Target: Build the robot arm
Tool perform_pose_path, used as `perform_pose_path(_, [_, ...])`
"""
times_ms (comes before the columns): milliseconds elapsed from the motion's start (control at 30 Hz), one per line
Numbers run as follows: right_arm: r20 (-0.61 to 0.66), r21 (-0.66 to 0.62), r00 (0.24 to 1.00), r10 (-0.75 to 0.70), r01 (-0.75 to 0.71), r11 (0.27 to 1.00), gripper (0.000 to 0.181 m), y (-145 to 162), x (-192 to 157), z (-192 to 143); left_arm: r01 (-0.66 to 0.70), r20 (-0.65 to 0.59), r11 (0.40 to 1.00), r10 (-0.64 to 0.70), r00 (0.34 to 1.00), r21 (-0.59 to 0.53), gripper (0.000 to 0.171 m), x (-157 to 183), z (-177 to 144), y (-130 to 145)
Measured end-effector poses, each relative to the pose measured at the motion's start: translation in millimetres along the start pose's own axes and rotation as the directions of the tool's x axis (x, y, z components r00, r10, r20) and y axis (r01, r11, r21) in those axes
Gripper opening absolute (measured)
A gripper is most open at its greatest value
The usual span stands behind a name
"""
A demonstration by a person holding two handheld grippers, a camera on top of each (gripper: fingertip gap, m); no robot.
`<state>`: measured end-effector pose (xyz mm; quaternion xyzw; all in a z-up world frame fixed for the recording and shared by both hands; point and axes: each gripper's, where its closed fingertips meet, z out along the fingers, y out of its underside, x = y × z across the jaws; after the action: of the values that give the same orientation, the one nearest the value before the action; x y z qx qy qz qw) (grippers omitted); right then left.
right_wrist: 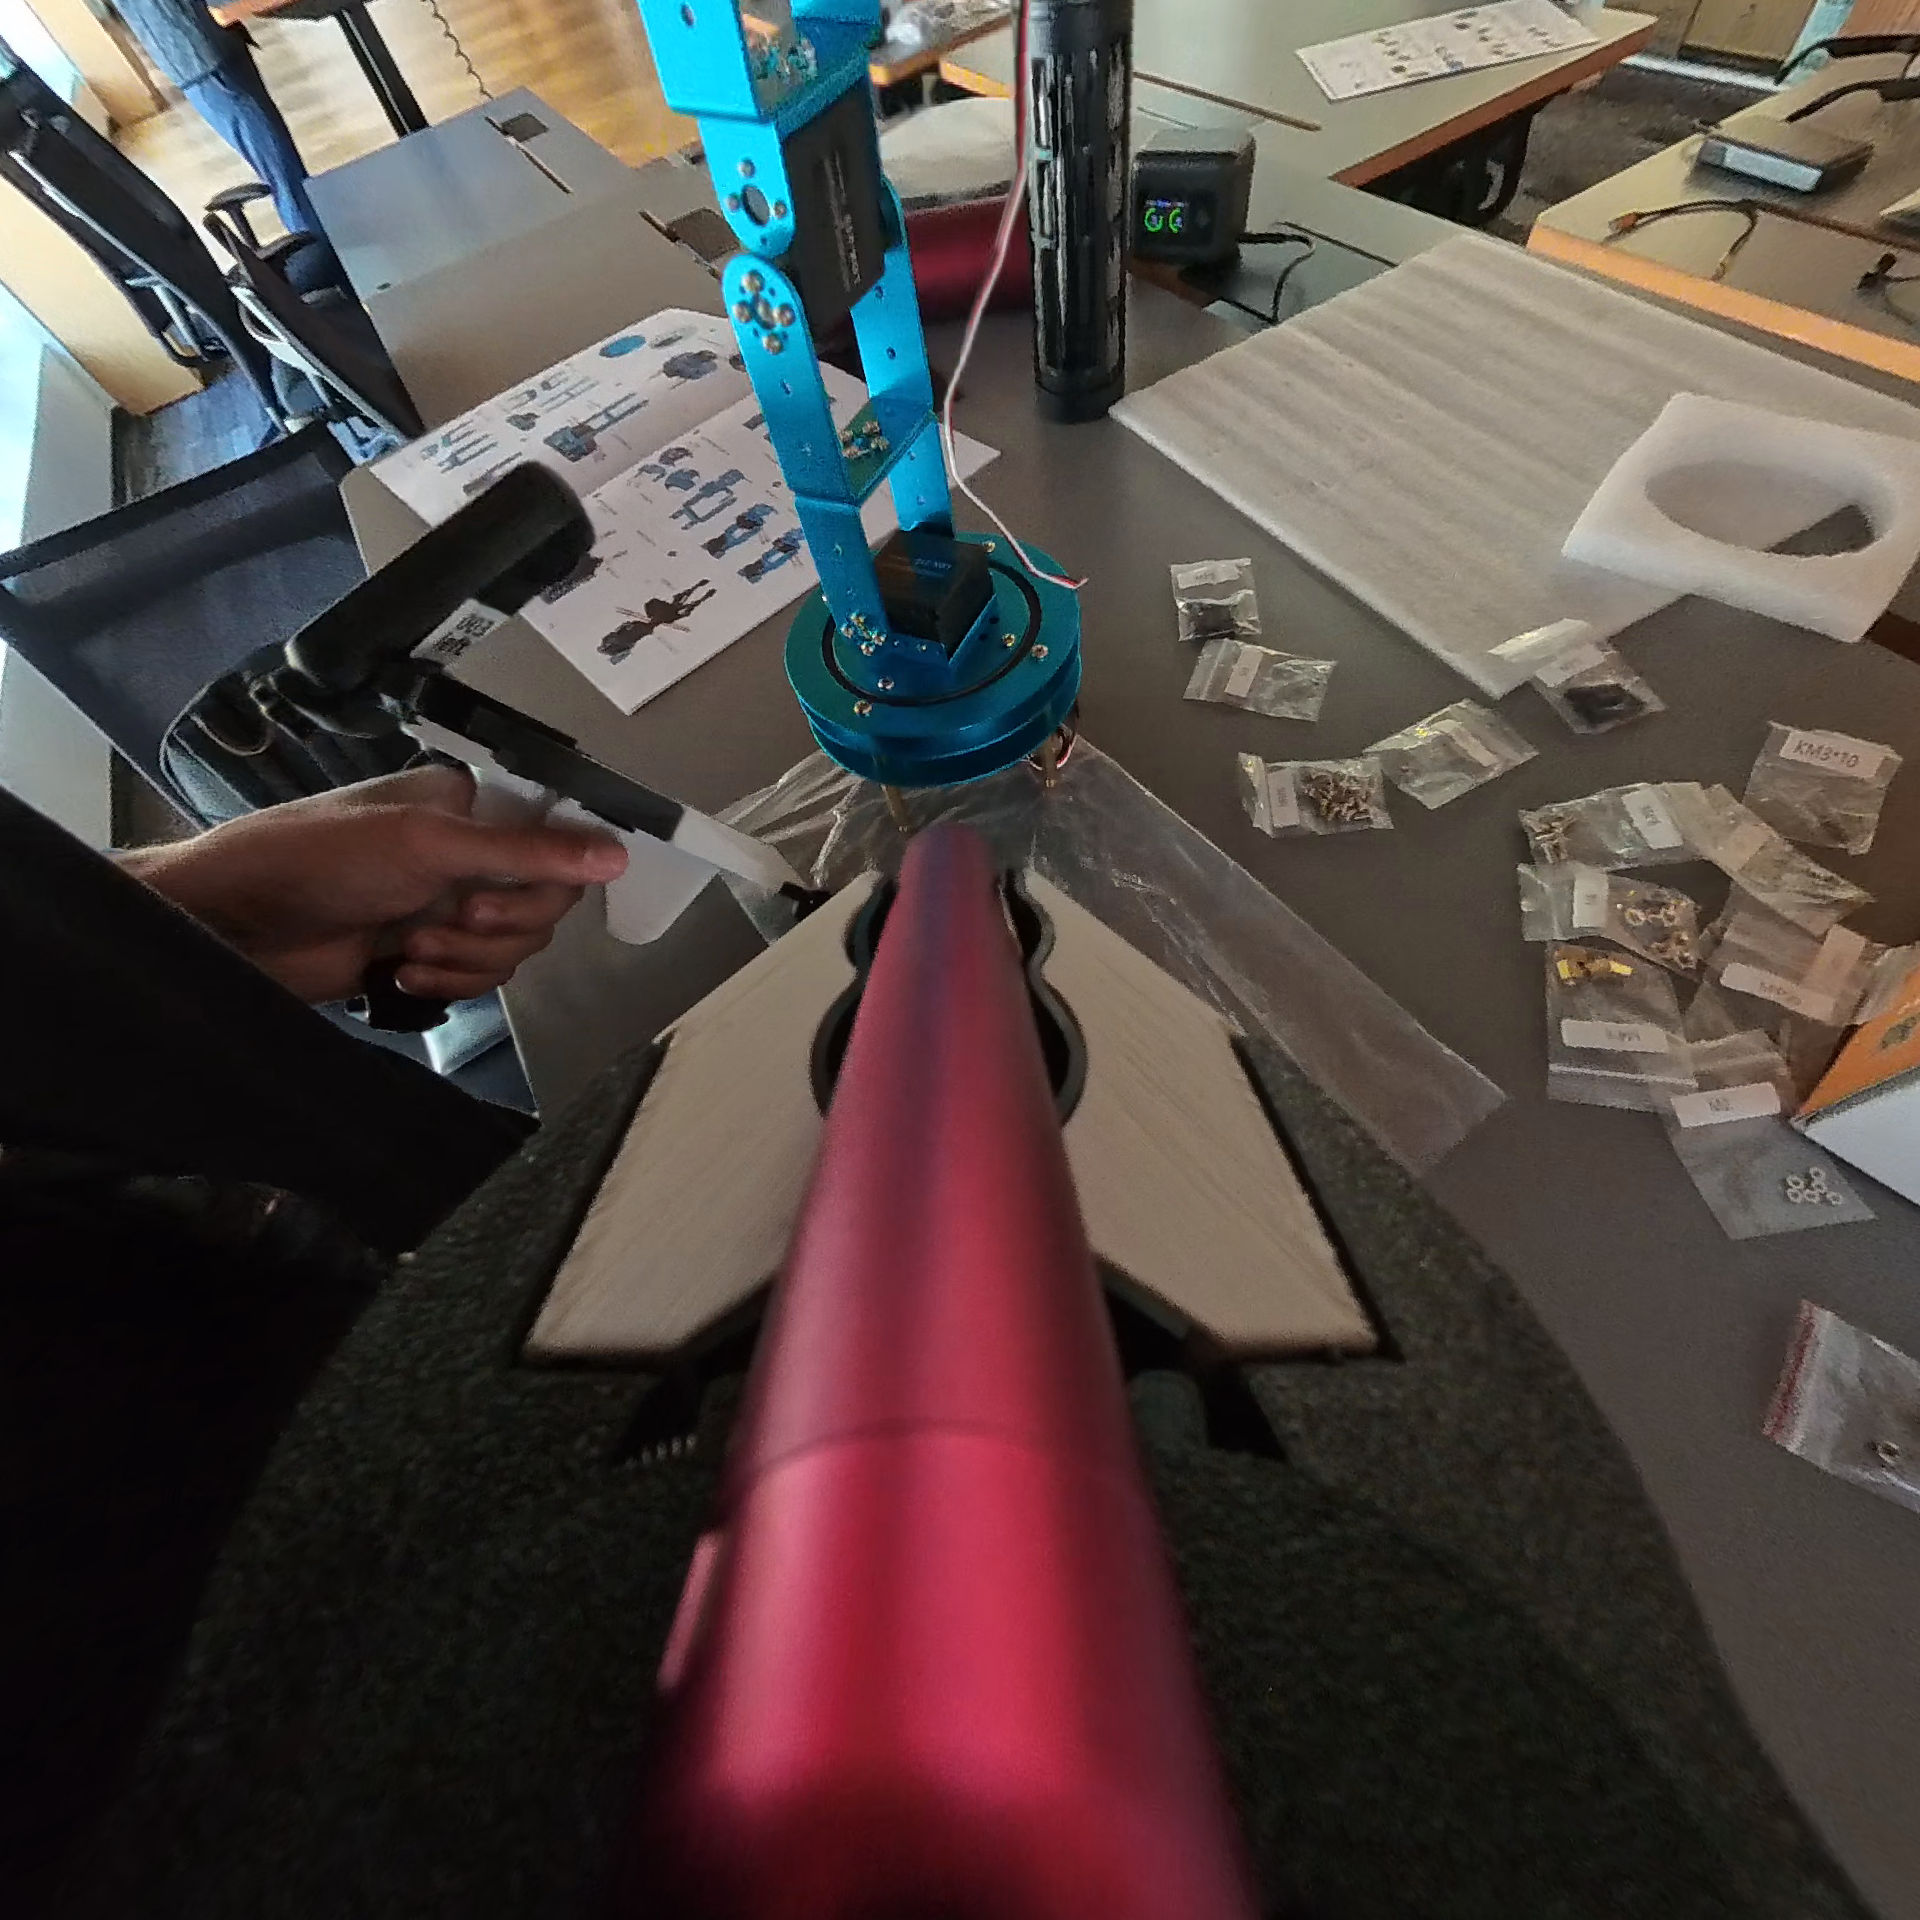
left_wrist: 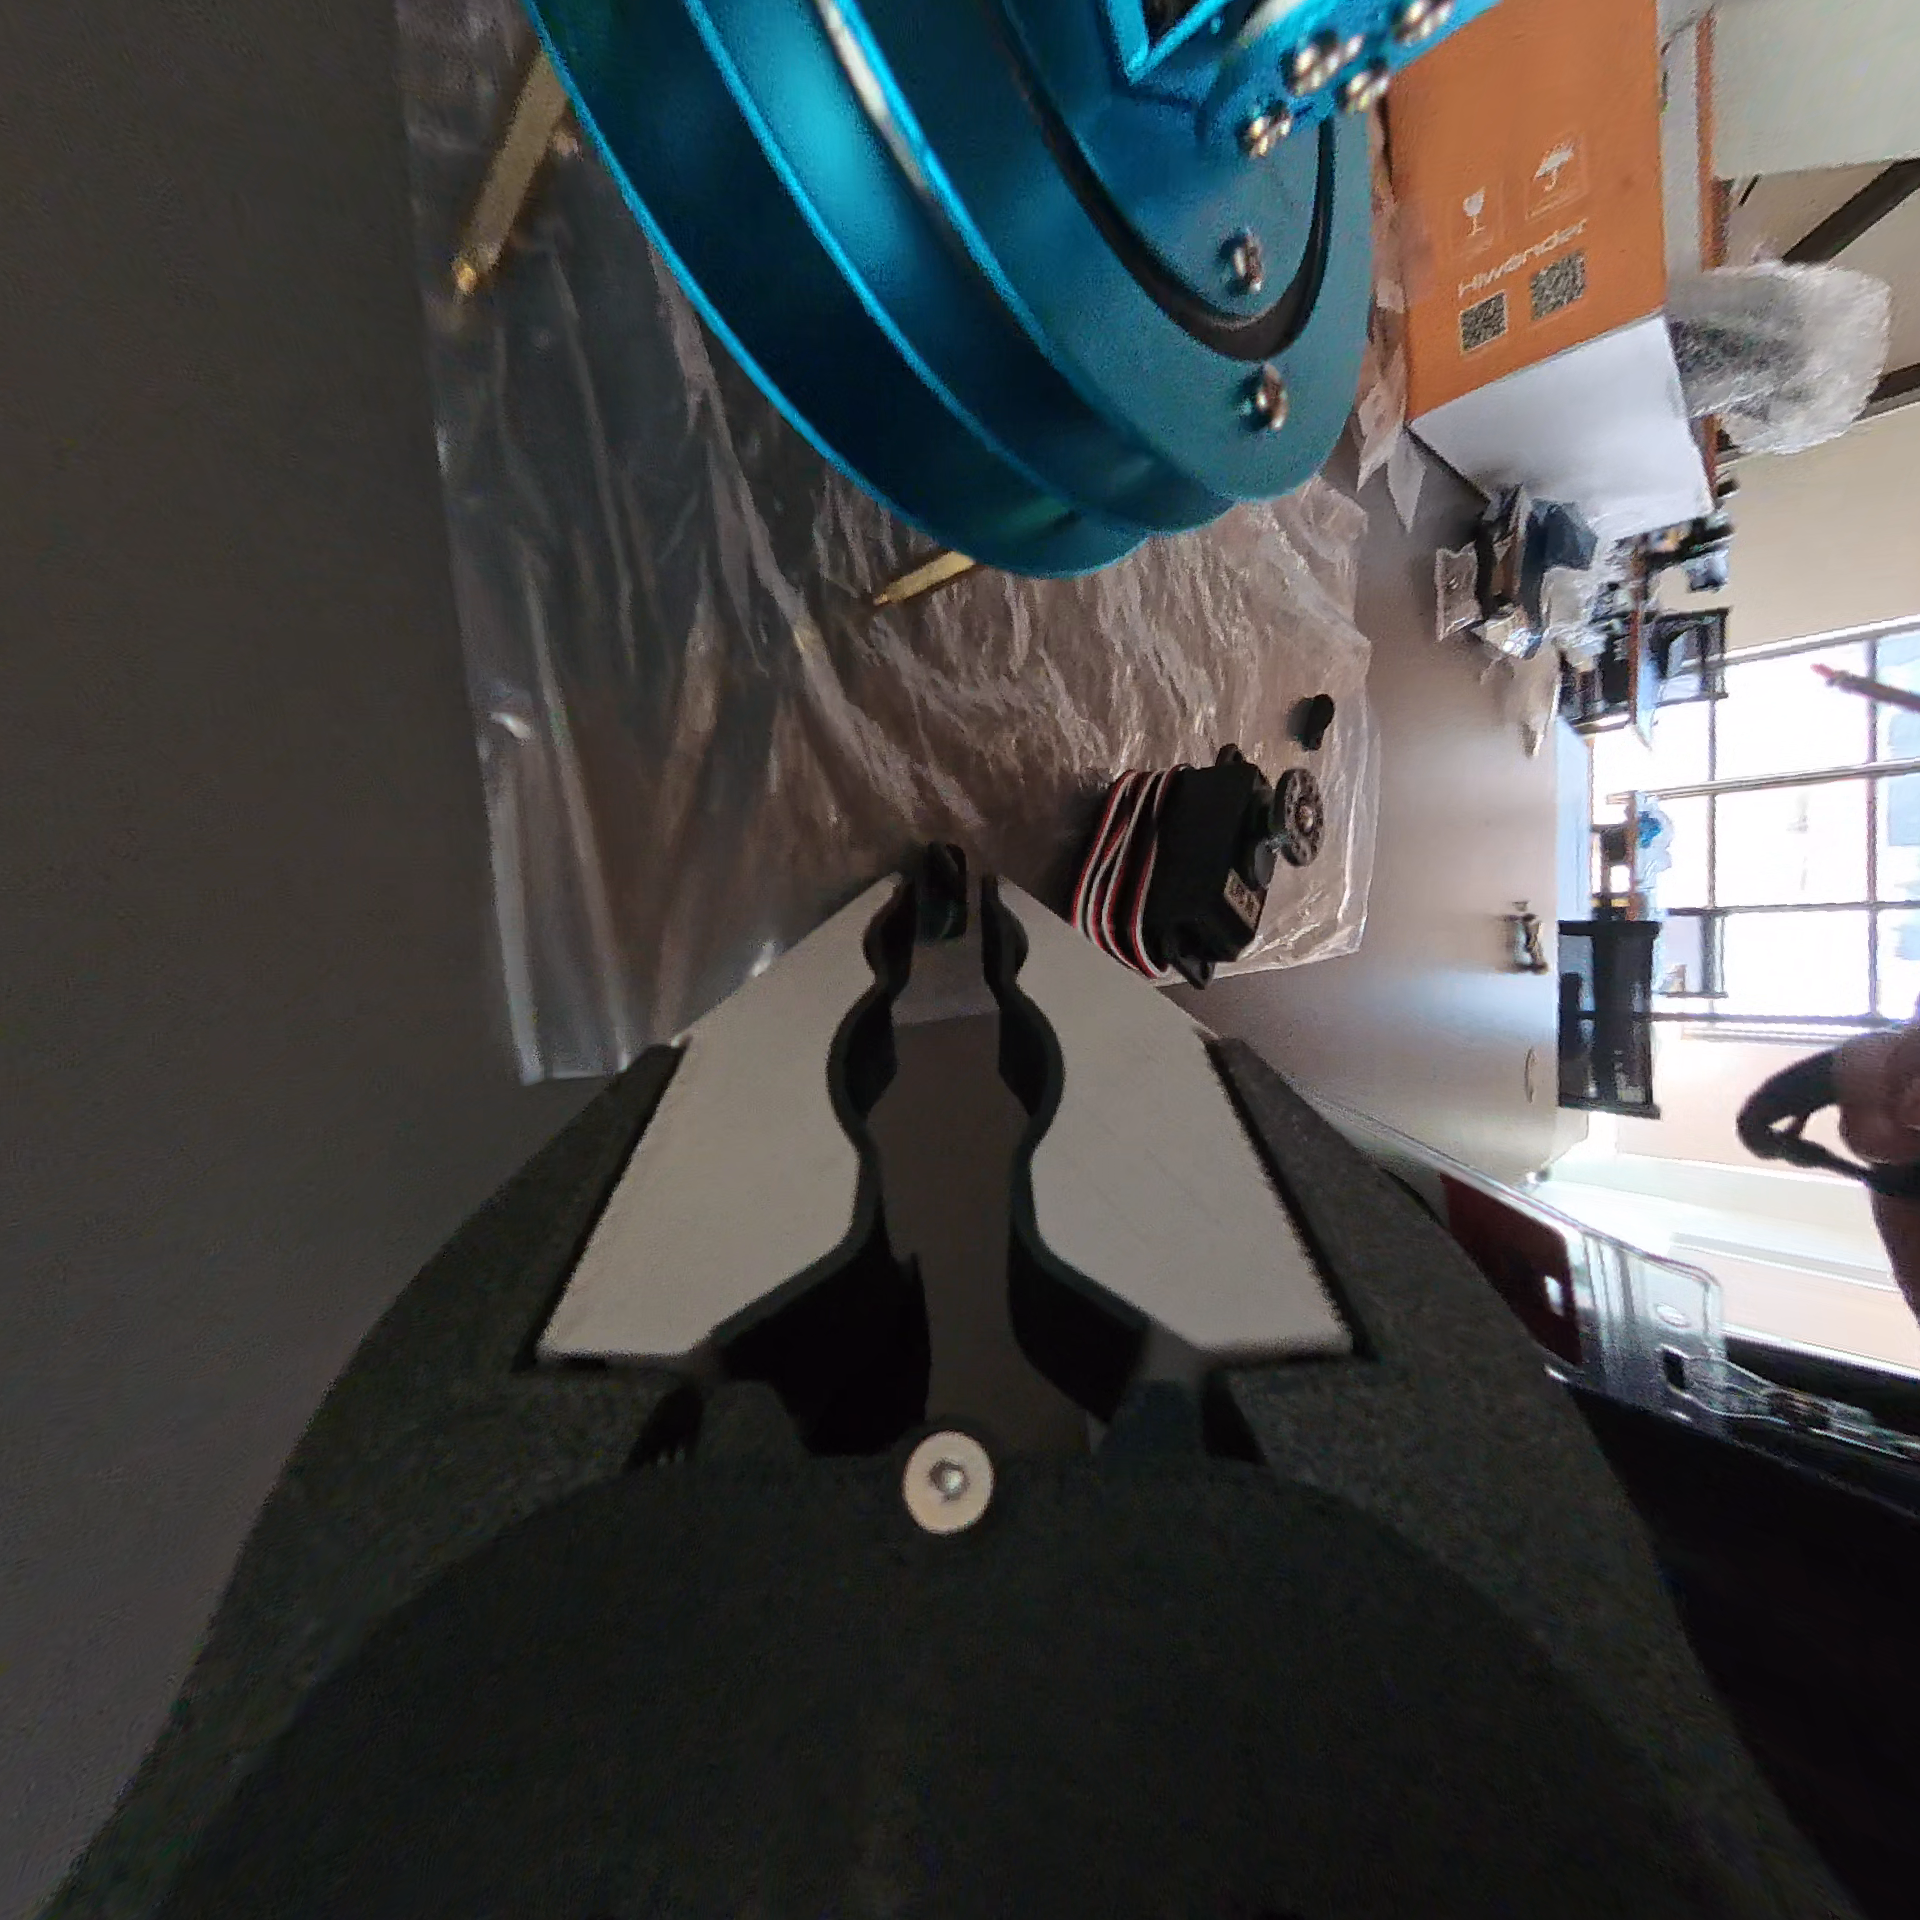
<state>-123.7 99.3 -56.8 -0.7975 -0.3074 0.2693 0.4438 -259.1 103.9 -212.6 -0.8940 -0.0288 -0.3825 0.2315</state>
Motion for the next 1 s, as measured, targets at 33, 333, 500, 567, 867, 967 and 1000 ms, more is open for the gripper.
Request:
perform_pose_path(33, [-0.007, -0.002, 1.0, 0.01, -0.01, 1.0, 0.023, -1.1, -1.2, 2.7, -0.017, 0.01, 1.0, 0.017, 1.0, -0.005, 0.013, -1.7, -1.3, -1.4])
perform_pose_path(333, [-0.085, 0.035, 0.992, 0.096, -0.093, 0.995, 0.022, -2.7, -10.8, 14.0, -0.68, -0.06, 0.727, 0.678, 0.733, -0.088, 0.027, 4.1, -20.2, -6.2])
perform_pose_path(500, [-0.172, 0.073, 0.977, 0.129, -0.118, 0.99, 0.022, 7.0, -17.2, 6.4, -0.932, -0.196, 0.358, 0.911, 0.362, -0.059, 0.022, 12.7, -12.9, 5.7])
perform_pose_path(567, [-0.205, 0.097, 0.967, 0.148, -0.13, 0.987, 0.022, 10.3, -19.7, 1.4, -0.947, -0.269, 0.321, 0.91, 0.315, -0.022, 0.016, 21.1, -10.7, 11.3])
perform_pose_path(867, [-0.312, 0.149, 0.928, 0.203, -0.163, 0.975, 0.022, 20.0, -17.7, -21.6, -0.939, -0.294, 0.324, 0.892, 0.344, -0.118, 0.012, -2.5, -9.0, 10.5])
perform_pose_path(967, [-0.326, 0.147, 0.922, 0.21, -0.17, 0.974, 0.022, 21.2, -14.5, -24.4, -0.926, -0.292, 0.357, 0.878, 0.378, -0.124, 0.017, -6.1, -16.4, 8.9])
perform_pose_path(1000, [-0.328, 0.144, 0.922, 0.207, -0.167, 0.975, 0.022, 21.3, -13.9, -24.7, -0.925, -0.291, 0.365, 0.878, 0.381, -0.111, 0.018, -3.3, -18.8, 7.0])
